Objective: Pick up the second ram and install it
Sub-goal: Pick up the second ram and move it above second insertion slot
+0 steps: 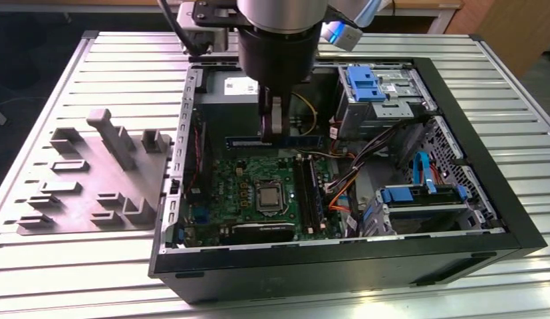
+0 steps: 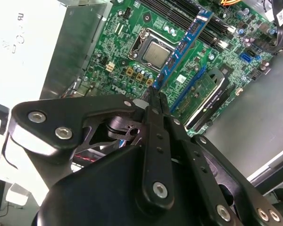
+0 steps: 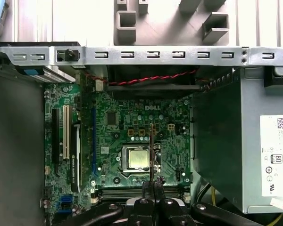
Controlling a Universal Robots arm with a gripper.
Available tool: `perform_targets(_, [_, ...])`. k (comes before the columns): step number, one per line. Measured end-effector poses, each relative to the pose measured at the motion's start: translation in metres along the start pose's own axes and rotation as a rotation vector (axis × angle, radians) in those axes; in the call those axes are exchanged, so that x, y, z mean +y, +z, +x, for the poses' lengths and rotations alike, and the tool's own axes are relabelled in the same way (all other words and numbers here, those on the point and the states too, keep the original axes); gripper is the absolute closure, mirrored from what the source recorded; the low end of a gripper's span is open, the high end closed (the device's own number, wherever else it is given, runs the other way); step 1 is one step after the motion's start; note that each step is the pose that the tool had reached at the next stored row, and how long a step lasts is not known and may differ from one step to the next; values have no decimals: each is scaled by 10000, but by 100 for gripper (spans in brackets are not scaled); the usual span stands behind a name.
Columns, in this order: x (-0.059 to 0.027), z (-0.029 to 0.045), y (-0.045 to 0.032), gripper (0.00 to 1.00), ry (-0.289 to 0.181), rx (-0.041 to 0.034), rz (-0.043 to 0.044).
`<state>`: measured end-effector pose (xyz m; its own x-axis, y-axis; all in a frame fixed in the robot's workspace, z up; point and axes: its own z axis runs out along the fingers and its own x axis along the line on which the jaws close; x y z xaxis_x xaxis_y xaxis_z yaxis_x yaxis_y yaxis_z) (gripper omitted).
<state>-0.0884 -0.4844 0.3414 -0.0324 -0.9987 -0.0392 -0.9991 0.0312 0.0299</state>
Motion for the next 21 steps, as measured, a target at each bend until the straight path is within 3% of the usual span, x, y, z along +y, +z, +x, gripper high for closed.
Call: perform_targets(21, [-16,20,227,89,1,2,-32])
